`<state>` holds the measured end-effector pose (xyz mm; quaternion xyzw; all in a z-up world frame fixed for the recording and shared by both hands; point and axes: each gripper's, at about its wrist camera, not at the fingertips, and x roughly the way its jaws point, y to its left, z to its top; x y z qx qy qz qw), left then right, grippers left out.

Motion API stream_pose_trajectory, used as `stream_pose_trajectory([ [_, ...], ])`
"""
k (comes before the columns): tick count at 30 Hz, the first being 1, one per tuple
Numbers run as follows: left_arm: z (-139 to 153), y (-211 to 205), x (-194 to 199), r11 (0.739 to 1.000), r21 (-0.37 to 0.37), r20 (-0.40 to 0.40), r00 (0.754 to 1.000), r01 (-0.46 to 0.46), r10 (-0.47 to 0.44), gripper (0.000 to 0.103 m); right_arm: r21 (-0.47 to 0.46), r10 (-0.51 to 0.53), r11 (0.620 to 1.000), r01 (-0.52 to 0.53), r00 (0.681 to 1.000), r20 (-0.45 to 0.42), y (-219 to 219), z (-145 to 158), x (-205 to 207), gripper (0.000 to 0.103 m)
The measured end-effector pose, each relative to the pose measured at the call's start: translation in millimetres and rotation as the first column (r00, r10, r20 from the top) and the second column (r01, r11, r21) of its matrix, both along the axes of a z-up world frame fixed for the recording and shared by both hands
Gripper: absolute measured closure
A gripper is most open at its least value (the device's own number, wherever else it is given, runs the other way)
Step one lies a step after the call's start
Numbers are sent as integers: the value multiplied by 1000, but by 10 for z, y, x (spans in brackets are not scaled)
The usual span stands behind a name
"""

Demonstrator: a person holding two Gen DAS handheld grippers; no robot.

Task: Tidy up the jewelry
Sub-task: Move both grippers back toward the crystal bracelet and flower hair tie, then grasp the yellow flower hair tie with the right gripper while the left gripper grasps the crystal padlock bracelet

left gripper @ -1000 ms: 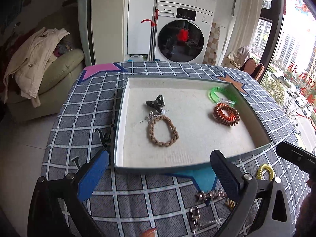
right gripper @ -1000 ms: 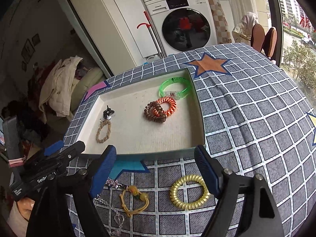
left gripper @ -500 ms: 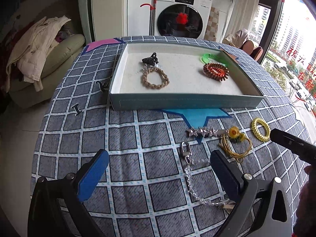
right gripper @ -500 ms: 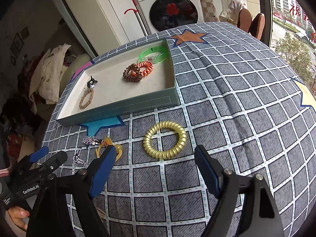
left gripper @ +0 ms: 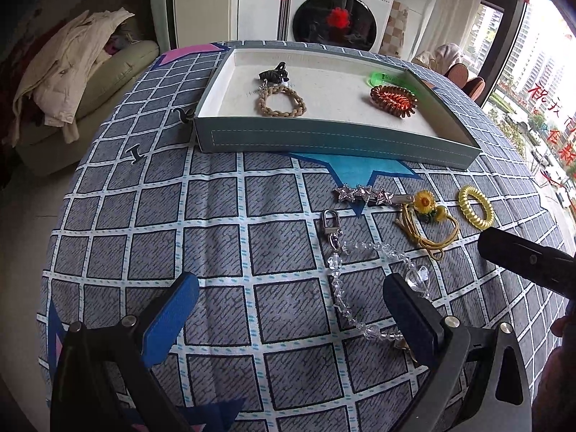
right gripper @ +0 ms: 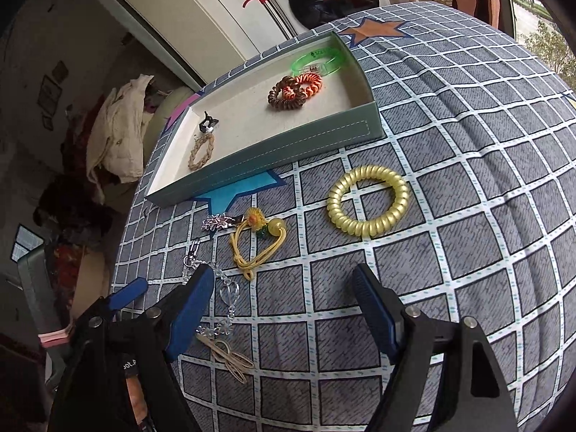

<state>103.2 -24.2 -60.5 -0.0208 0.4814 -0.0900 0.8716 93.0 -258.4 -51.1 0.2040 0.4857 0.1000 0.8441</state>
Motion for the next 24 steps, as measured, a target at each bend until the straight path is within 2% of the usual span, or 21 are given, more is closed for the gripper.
stream_pose_trajectory([
  [7,-13,-85,-15,999,42,13,1000,10,-11,0,83,16,996,-13,999,-33,87,-104,188,47],
  [11,-13,-126,-18,998,55,21,1000,17,-19,0,73,39,997,-36,999,-33,177,-122,287,54],
  [15,-8,-192,-23,996,81,32,998,45,-48,4,39,63,997,-61,998,-30,262,-130,346,63],
  [17,-5,-217,-23,995,83,32,998,55,-58,4,21,68,998,-67,997,-33,285,-141,370,75],
  [20,5,-240,-25,994,84,36,996,73,-76,10,-37,69,997,-70,997,-36,300,-143,383,89],
  [24,24,-296,-27,991,86,35,994,104,-107,22,-96,70,993,-72,997,-21,308,-119,375,98],
])
